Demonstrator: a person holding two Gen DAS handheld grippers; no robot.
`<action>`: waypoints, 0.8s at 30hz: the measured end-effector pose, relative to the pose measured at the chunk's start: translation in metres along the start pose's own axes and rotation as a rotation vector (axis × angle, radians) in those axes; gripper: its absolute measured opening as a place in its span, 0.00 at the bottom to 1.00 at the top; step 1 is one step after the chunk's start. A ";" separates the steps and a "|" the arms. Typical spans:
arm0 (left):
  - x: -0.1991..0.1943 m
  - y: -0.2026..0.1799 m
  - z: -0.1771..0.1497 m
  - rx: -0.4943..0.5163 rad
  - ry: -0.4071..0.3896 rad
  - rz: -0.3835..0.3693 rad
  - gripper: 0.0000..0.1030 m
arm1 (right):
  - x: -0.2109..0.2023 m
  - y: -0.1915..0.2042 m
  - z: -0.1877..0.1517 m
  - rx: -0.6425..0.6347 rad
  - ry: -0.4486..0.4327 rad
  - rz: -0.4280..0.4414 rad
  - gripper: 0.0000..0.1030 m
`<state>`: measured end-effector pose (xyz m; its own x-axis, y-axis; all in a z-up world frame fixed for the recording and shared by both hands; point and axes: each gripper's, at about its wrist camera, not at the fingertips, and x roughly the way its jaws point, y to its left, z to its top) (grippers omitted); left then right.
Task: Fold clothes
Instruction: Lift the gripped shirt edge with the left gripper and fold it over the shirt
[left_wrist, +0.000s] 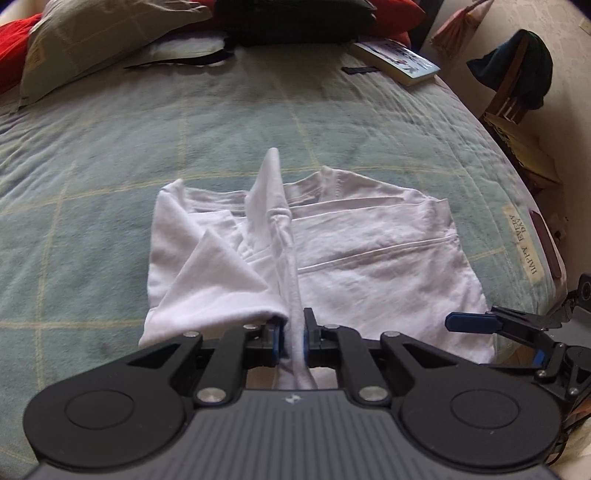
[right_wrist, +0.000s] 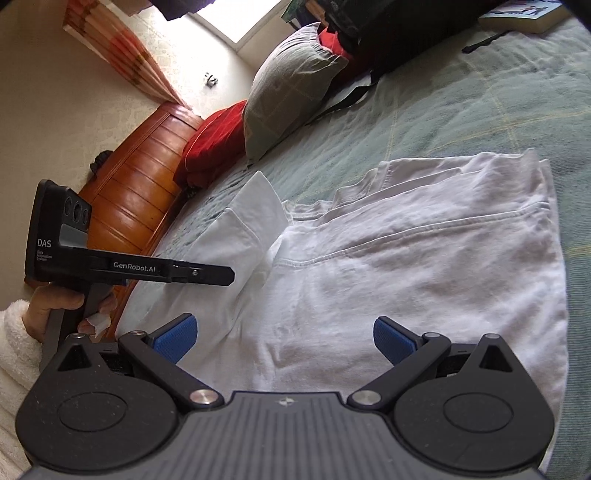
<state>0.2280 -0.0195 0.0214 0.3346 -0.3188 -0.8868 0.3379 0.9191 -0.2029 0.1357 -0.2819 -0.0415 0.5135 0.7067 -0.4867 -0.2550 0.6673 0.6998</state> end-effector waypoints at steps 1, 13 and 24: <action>0.003 -0.005 0.002 0.005 0.002 -0.004 0.09 | -0.003 -0.003 0.000 0.005 -0.006 -0.001 1.00; 0.039 -0.047 0.022 0.024 0.044 -0.031 0.09 | -0.024 -0.024 0.003 0.041 -0.068 -0.031 1.00; 0.093 -0.070 0.018 -0.009 0.098 -0.087 0.09 | -0.033 -0.037 0.004 0.064 -0.097 -0.071 1.00</action>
<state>0.2512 -0.1182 -0.0398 0.2171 -0.3736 -0.9018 0.3536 0.8912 -0.2841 0.1315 -0.3308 -0.0491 0.6061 0.6303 -0.4851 -0.1640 0.6959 0.6992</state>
